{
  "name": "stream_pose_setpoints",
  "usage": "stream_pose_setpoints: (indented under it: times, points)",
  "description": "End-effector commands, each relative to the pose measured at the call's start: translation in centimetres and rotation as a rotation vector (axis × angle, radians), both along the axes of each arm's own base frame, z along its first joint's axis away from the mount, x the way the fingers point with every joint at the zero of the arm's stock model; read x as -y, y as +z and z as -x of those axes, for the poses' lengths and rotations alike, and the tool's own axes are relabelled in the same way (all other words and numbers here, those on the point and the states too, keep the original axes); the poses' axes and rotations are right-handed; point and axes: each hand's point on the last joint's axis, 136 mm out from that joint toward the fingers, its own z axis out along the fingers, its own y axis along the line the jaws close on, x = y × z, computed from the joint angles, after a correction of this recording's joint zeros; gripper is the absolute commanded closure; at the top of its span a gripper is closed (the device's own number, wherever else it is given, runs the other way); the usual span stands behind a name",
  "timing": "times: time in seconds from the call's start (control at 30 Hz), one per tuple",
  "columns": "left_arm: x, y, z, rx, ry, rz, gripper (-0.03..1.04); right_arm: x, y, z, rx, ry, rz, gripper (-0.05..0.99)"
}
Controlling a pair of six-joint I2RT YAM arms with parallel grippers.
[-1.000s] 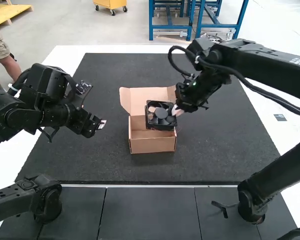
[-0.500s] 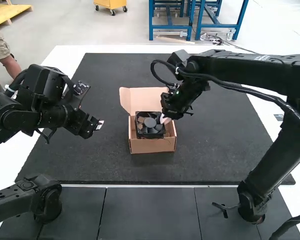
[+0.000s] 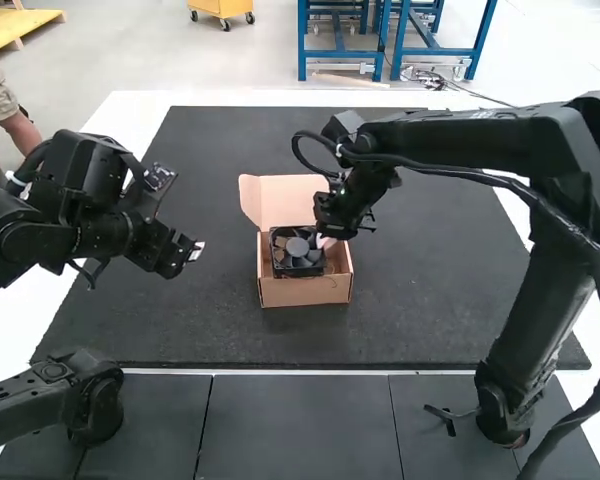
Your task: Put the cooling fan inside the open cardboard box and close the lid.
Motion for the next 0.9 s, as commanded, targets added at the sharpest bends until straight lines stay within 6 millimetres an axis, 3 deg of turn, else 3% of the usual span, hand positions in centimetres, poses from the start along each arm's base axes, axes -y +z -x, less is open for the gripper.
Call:
stream_pose_setpoints:
  times: [0.0, 0.23, 0.87]
  points:
    - [-0.4, 0.5, 0.0, 0.025, 0.010, -0.004, 0.04, -1.1, 1.4, -1.4, 0.058, 0.025, -0.024, 0.95]
    - [-0.4, 0.4, 0.0, 0.023, 0.011, -0.004, 0.04, -1.1, 1.0, -3.5, 0.102, 0.011, 0.007, 0.95]
    - [-0.4, 1.0, -0.3, 0.046, 0.016, 0.007, 0.04, -0.1, -3.7, -3.1, 0.044, 0.065, 0.112, 0.95]
